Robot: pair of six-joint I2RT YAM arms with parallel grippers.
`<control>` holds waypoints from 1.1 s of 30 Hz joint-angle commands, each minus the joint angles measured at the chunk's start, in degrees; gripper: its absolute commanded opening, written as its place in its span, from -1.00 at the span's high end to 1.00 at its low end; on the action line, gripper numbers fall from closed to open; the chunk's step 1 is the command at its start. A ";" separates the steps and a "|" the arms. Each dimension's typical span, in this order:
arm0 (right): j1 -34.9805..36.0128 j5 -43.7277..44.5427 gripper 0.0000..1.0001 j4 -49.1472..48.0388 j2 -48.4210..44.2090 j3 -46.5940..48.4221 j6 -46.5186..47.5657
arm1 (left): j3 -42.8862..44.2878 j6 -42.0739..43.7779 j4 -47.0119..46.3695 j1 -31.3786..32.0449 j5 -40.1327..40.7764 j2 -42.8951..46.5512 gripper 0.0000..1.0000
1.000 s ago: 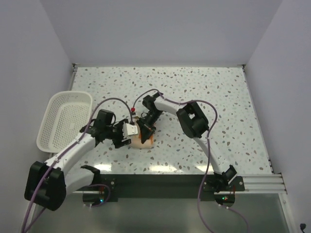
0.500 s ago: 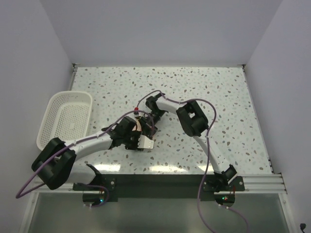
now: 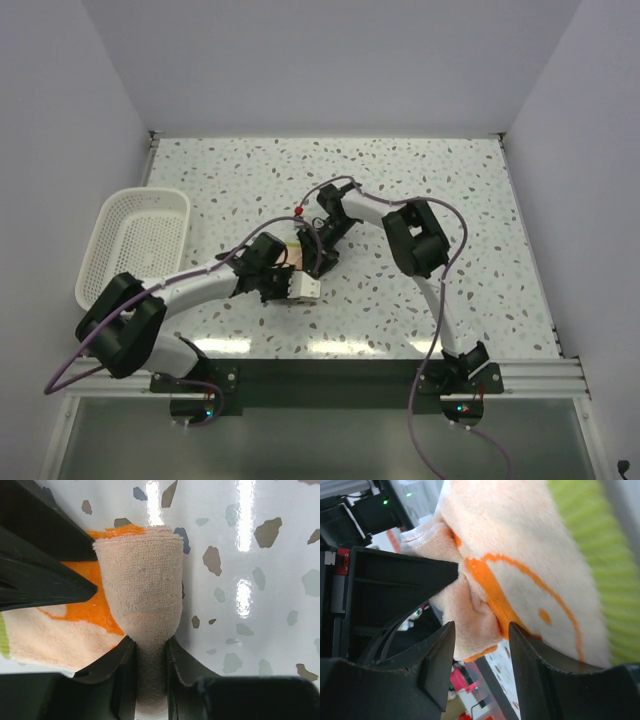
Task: Roll the towels
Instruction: Roll the towel
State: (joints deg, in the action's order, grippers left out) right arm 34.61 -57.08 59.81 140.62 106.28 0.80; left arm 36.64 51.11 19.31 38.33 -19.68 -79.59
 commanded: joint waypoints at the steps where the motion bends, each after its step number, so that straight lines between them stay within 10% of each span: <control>1: -3.31 12.43 -0.04 -8.54 -4.81 -2.21 -0.35 | 2.45 -3.91 14.87 -2.19 -7.63 -7.32 0.99; 9: -9.82 16.65 -0.28 -24.91 -25.98 -15.22 -5.73 | 21.52 0.13 32.79 -14.85 -22.85 -26.82 0.97; 18: -8.69 22.43 -0.12 -30.71 -38.04 -27.78 4.90 | 44.20 5.22 48.97 -19.16 -26.37 -48.19 0.91; 33: 12.05 34.76 -0.27 -47.85 -42.80 -40.09 28.11 | 57.66 8.57 54.96 -21.54 -26.20 -60.86 0.72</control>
State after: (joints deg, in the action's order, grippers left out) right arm 45.41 -24.95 19.22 98.17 67.79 22.55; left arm 93.67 54.46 83.44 17.52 -55.64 -137.08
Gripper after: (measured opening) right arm 0.629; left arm 0.278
